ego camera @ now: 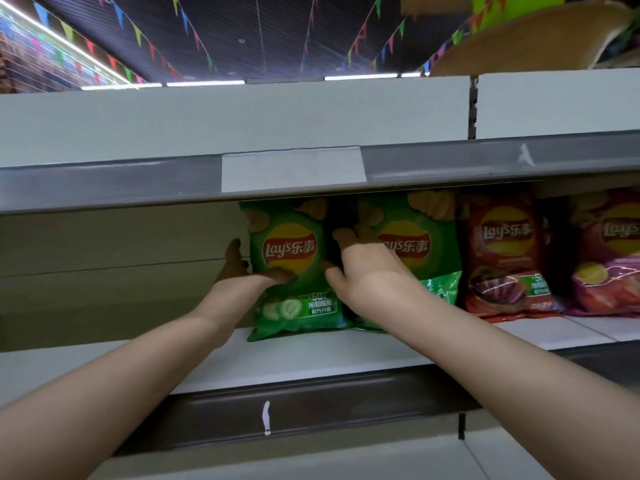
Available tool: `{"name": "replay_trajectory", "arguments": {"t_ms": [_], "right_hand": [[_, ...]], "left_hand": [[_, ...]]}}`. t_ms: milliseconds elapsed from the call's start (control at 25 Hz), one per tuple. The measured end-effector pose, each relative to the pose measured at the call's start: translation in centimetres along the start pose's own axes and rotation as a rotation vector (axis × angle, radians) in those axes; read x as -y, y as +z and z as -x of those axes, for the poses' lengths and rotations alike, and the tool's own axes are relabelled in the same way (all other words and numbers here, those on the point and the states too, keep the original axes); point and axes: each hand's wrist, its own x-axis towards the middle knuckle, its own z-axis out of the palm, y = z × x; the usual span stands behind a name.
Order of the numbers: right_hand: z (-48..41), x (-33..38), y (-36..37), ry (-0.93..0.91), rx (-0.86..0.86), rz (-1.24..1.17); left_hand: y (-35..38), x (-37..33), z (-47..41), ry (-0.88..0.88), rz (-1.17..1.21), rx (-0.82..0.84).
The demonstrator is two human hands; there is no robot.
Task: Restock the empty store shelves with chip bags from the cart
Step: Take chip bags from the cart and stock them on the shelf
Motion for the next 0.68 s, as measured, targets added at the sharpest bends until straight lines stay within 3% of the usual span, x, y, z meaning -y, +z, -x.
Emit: {"name": "replay_trajectory", "arguments": {"t_ms": [160, 280, 400, 520, 680], "right_hand": [[2.2, -2.8, 0.6, -0.136, -0.294, 0.193], [3.4, -5.8, 1.4, -0.057, -0.408, 0.346], [3.6, -7.4, 1.6, 0.013, -0.089, 0.361], [2.4, -8.5, 1.3, 0.047, 0.206, 0.157], [1.5, -9.5, 0.4, -0.005, 0.272, 0.006]], "left_hand": [[1.2, -0.5, 1.4, 0.075, -0.334, -0.053], [2.5, -0.6, 2.3, -0.010, -0.567, 0.005], [3.7, -0.8, 2.4, -0.024, -0.712, -0.010], [4.5, -0.8, 2.0, -0.071, -0.796, -0.027], [5.0, -1.0, 1.9, -0.100, -0.875, -0.047]]}}
